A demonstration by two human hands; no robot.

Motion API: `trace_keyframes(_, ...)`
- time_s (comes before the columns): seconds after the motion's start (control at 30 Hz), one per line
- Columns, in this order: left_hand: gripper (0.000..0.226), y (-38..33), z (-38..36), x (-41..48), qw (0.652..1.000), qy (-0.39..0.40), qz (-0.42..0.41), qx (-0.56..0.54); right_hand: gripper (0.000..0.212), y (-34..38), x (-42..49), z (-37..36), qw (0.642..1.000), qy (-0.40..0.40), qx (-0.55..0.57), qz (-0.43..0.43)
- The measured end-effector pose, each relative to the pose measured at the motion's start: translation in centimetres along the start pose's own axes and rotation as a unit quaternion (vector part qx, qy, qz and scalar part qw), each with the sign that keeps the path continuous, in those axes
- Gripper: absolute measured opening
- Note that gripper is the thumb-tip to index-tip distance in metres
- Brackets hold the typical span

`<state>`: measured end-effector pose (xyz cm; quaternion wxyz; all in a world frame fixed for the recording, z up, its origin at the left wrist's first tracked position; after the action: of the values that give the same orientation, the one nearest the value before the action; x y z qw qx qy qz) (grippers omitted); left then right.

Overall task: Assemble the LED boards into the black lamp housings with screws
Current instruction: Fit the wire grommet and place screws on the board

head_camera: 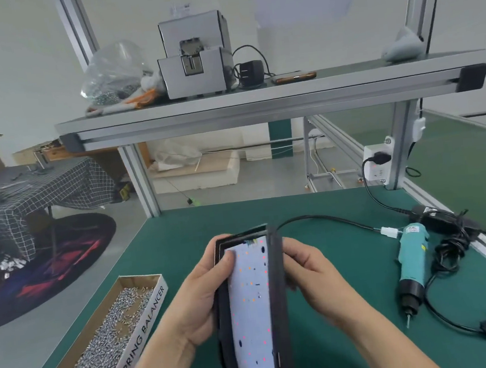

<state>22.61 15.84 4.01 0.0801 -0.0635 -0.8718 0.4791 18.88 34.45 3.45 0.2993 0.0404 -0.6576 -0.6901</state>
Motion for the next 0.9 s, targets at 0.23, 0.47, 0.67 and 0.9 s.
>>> trace_keyframes(0.23, 0.023, 2.5, 0.5, 0.5, 0.97, -0.136, 0.113, -0.168, 0.016, -1.4, -0.7, 0.0, 0.994, 0.003, -0.111, 0.004)
trace_keyframes(0.47, 0.049, 1.8, -0.5, 0.7, 0.999, -0.038, 0.019, -0.023, 0.019, -1.6, -0.5, 0.2, 0.992, -0.025, -0.124, 0.003)
trace_keyframes(0.67, 0.059, 1.3, -1.4, 0.7, 0.999, -0.043, 0.004, 0.014, 0.029, -1.7, -0.8, 0.4, 0.988, 0.004, 0.104, -0.11)
trace_keyframes(0.9, 0.061, 1.4, -0.8, 0.0, 0.999, -0.038, -0.002, 0.037, 0.036, -1.9, -0.7, 0.1, 0.972, -0.003, 0.202, -0.124)
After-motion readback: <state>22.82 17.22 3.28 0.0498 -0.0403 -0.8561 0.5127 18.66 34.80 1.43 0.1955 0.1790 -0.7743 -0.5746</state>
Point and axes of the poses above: each hand's wrist, its own x-axis towards the middle knuckle, its own z-axis out of the back of the hand, y = z × x, the point moved 1 cm from there along x, towards the middle knuckle, and after that the axes turned 4 degrees about -x, right-handed, at the moved point
